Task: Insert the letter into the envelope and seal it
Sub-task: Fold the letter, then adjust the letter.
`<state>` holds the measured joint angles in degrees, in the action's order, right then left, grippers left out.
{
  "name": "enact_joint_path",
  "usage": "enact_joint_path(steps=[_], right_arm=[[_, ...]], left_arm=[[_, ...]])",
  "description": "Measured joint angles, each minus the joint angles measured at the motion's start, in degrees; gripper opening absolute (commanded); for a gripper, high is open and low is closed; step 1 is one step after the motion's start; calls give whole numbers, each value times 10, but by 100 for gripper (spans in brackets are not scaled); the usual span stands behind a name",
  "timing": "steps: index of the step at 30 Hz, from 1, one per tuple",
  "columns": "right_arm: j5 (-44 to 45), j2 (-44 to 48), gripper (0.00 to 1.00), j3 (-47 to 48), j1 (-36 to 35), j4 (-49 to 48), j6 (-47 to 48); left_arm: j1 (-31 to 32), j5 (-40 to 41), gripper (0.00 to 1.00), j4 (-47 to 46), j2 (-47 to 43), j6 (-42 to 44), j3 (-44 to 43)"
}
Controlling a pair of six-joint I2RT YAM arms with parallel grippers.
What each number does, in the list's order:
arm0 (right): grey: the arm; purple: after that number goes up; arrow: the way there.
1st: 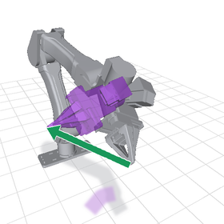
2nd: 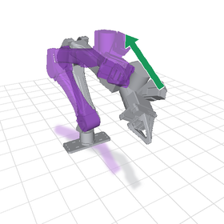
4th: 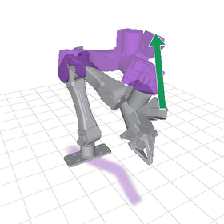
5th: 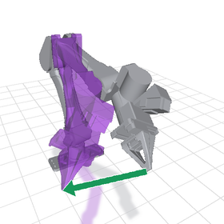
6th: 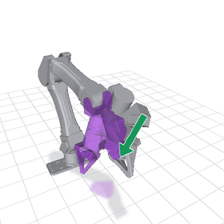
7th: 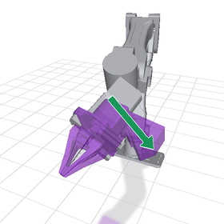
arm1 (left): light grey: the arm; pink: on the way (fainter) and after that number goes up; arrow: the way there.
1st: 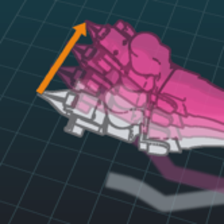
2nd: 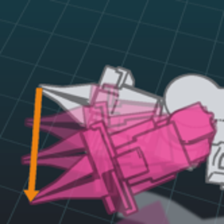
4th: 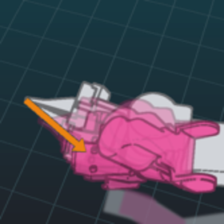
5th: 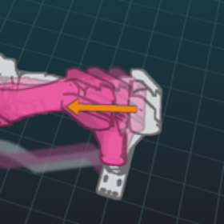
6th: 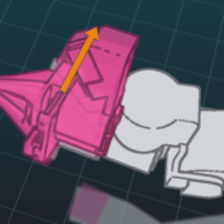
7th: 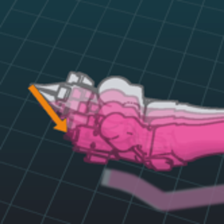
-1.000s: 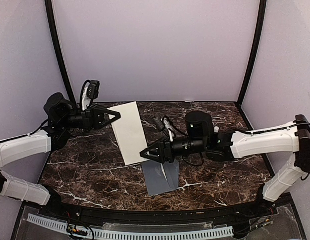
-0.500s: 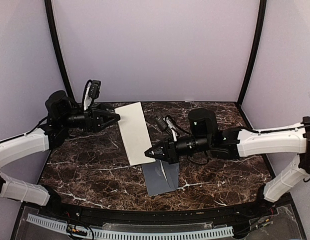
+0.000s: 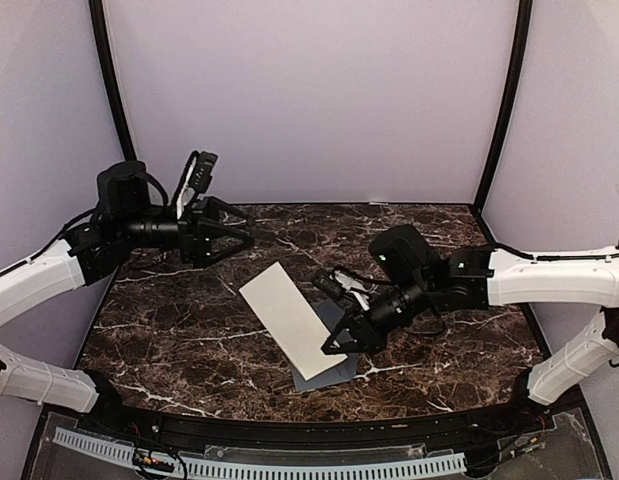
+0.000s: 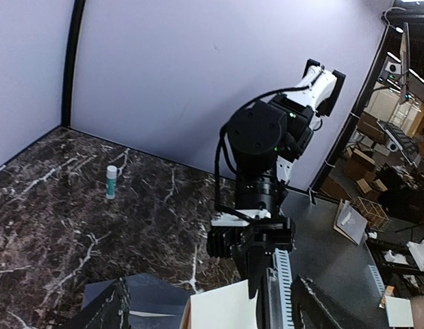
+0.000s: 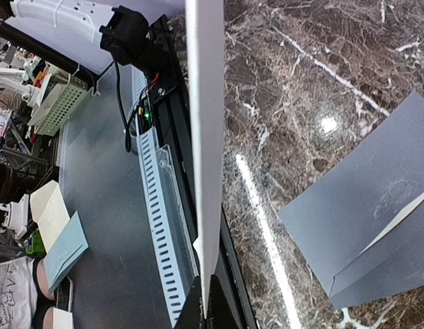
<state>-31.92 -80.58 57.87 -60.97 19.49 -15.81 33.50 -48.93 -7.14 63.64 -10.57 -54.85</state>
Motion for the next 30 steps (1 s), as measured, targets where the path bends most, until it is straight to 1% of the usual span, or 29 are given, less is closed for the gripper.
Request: enact_joint_path(steps=[2, 4, 8, 9, 11, 12, 13, 14, 15, 16, 17, 18, 20, 21, 22, 23, 25, 27, 29, 30], right_arm=[[-8, 6, 0, 0, -2, 26, 9], [-16, 13, 0, 1, -3, 43, 16], [-22, 22, 0, 2, -6, 62, 27], [-24, 23, 0, 5, -6, 68, 32], [-26, 23, 0, 12, -7, 82, 40], [-26, 22, 0, 17, -7, 89, 45], [-26, 22, 0, 23, -9, 95, 49], [-26, 21, 0, 28, -10, 99, 52], [-26, 19, 0, 35, -12, 106, 57], [-26, 17, 0, 41, -13, 110, 61], [-26, 15, 0, 47, -14, 112, 65], [-26, 13, 0, 51, -15, 116, 69], [-26, 9, 0, 56, -16, 122, 74], [-24, 8, 0, 57, -16, 125, 77], [-21, 7, 4, 58, -17, 127, 78], [-17, 7, 15, 58, -17, 129, 79], [-5, 8, 30, 58, -17, 129, 78], [13, 14, 50, 58, -18, 121, 72], [38, 29, 69, 55, -18, 107, 60], [57, 47, 74, 48, -18, 89, 59]], left_arm=[[34, 0, 79, 44, 22, 19, -16], [55, -1, 77, 84, 39, 33, -21], [79, -1, 64, 155, 69, 53, -33], [85, 0, 58, 167, 76, 56, -37], [98, 0, 50, 199, 90, 69, -50], [104, 0, 47, 207, 92, 69, -52], [107, 0, 41, 214, 94, 72, -55], [110, 0, 38, 225, 96, 75, -58], [112, 0, 31, 234, 96, 77, -61], [113, 0, 22, 241, 97, 79, -62], [114, 0, 16, 247, 97, 81, -63], [115, 0, 8, 252, 98, 81, -64], [115, 1, 1, 261, 100, 86, -67], [116, 0, 0, 265, 101, 87, -67], [118, 0, 0, 268, 101, 87, -68], [118, -1, 0, 269, 101, 87, -68], [118, 0, 0, 268, 101, 85, -68], [118, 2, 0, 257, 97, 76, -64], [118, 16, 0, 216, 80, 57, -46], [118, 24, 0, 190, 65, 38, -33]])
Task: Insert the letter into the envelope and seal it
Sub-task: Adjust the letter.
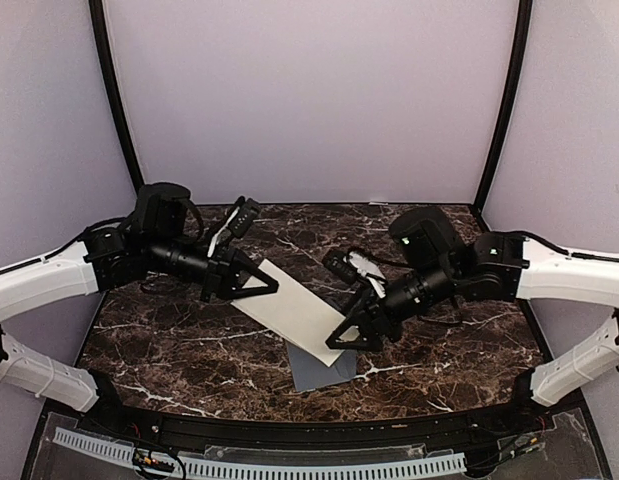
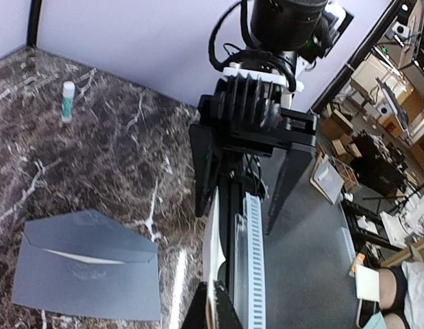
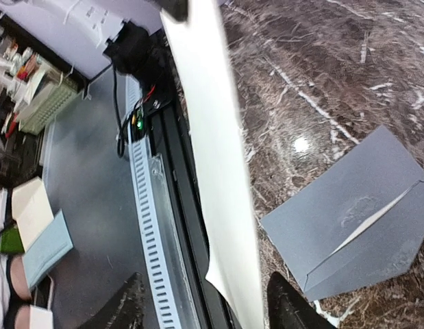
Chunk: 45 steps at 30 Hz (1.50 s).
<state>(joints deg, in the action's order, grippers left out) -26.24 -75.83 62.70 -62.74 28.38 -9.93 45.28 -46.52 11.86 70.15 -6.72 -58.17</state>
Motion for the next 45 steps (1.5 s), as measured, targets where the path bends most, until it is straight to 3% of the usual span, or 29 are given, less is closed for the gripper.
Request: enact_joint_path(steps=[4, 10, 16, 23, 30, 40, 45], right_arm=[[78, 83, 90, -44, 2, -84, -47], [217, 203, 92, -181, 3, -352, -150], [306, 173, 90, -234, 3, -526, -237], [285, 66, 85, -213, 2, -603, -282], [247, 31, 68, -183, 1, -668, -296], [207, 30, 70, -180, -1, -747, -290], [200, 20, 63, -177, -1, -761, -287]], left_arm=[[0, 51, 0, -133, -71, -70, 62], [0, 183, 0, -325, -122, -163, 129], [6, 285, 0, -527, -97, -282, 182], [63, 379, 0, -663, -43, -349, 185], [113, 444, 0, -740, -13, -363, 185], [139, 514, 0, -828, 2, -379, 199], [145, 530, 0, -857, 6, -381, 199]])
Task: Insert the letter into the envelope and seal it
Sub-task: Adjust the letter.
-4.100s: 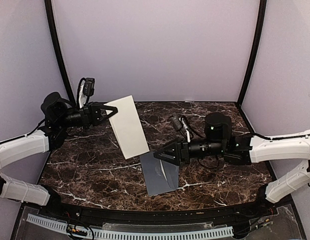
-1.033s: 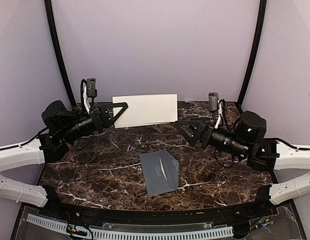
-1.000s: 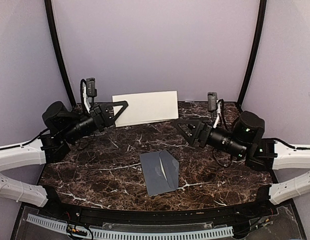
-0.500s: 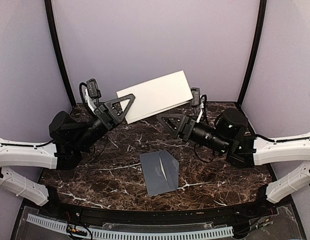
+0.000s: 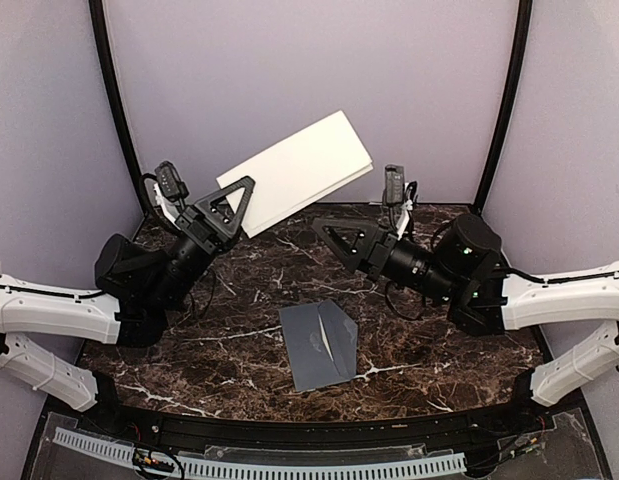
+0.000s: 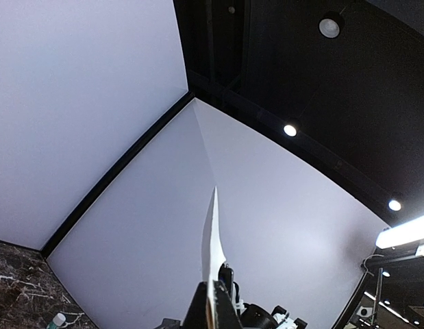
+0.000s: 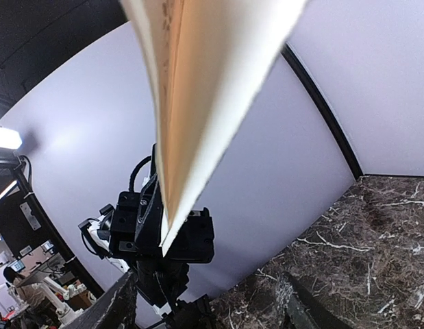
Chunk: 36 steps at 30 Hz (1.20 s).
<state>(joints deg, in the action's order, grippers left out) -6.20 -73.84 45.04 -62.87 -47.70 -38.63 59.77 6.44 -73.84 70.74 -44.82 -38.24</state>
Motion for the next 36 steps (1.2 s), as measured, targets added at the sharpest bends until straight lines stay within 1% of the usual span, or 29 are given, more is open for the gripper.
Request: enact_joint_path(steps=[7, 11, 14, 21, 22, 23, 24, 25, 26, 27, 28, 29, 30, 32, 34, 36], right_arm=[[1, -21, 53, 32, -1, -6, 15], [1, -28, 52, 46, -1, -12, 24], [3, -31, 41, 53, -1, -16, 28], [27, -31, 0, 57, -2, -29, 26], [31, -31, 0, 57, -2, -32, 25], [35, -31, 0, 57, -2, -36, 24], [38, -31, 0, 57, -2, -39, 24], [40, -31, 0, 57, -2, -40, 25], [44, -31, 0, 57, -2, -41, 26], [49, -31, 0, 57, -2, -41, 27], [52, -30, 0, 57, -2, -40, 30], [58, -27, 0, 57, -2, -37, 34], [62, -23, 0, 57, -2, -29, 40], [74, -7, 0, 57, -1, -1, 52], [80, 13, 0, 57, 4, 35, 65], [77, 34, 0, 64, 15, 86, 76]], left_arm=[[14, 14, 0, -40, 14, -16, 4], [21, 20, 0, -62, 32, -26, 9], [24, 22, 0, -72, 43, -34, 9], [28, 22, 0, -82, 50, -41, 9], [28, 22, 0, -82, 50, -42, 9], [28, 23, 5, -82, 50, -44, 9], [28, 23, 16, -82, 50, -45, 9], [28, 23, 23, -82, 50, -45, 9], [28, 23, 40, -82, 50, -47, 9], [28, 24, 47, -82, 50, -50, 10], [28, 23, 57, -81, 50, -52, 12], [28, 23, 61, -76, 48, -52, 14], [28, 22, 68, -62, 44, -52, 18], [28, 21, 74, -11, 24, -52, 27], [24, 18, 78, 66, -10, -51, 30], [15, 7, 79, 143, -49, -49, 29]])
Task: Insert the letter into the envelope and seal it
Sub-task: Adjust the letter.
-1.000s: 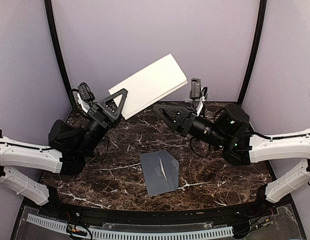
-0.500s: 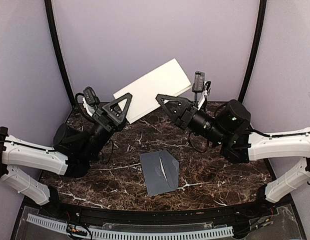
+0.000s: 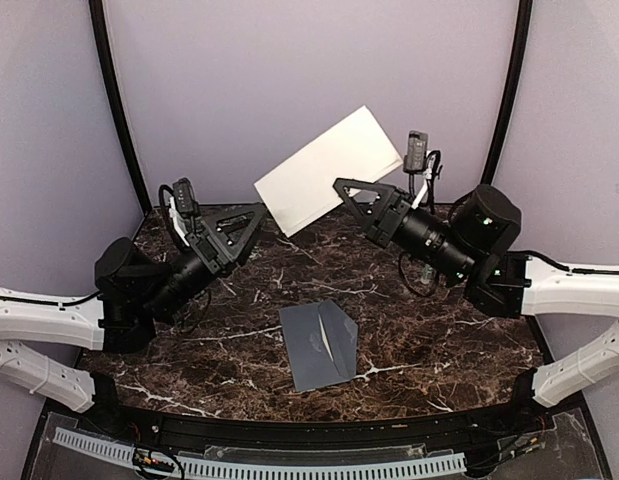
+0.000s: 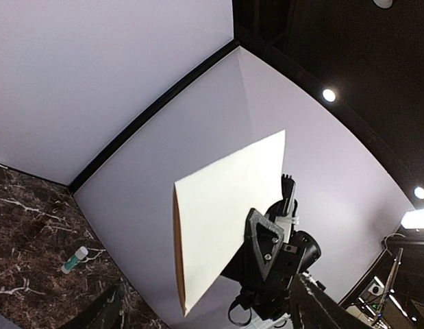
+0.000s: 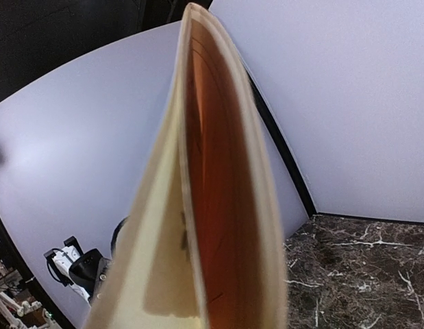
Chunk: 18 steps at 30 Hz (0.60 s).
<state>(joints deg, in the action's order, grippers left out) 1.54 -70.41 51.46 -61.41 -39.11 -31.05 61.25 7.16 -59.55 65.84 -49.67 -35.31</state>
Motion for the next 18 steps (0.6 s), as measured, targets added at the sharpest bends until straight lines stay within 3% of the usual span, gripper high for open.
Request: enact_joint_path(steps=[5, 10, 18], right_arm=[[-42, 22, 0, 54, 48, 146, 32], [-137, 11, 0, 103, 88, 308, 69], [-290, -34, 0, 115, 93, 457, 110]], left_arm=[[-51, -45, 81, 185, -76, 14, -7], [-83, -87, 83, 360, -92, 67, -47], [-85, -177, 85, 477, -45, 158, -139]])
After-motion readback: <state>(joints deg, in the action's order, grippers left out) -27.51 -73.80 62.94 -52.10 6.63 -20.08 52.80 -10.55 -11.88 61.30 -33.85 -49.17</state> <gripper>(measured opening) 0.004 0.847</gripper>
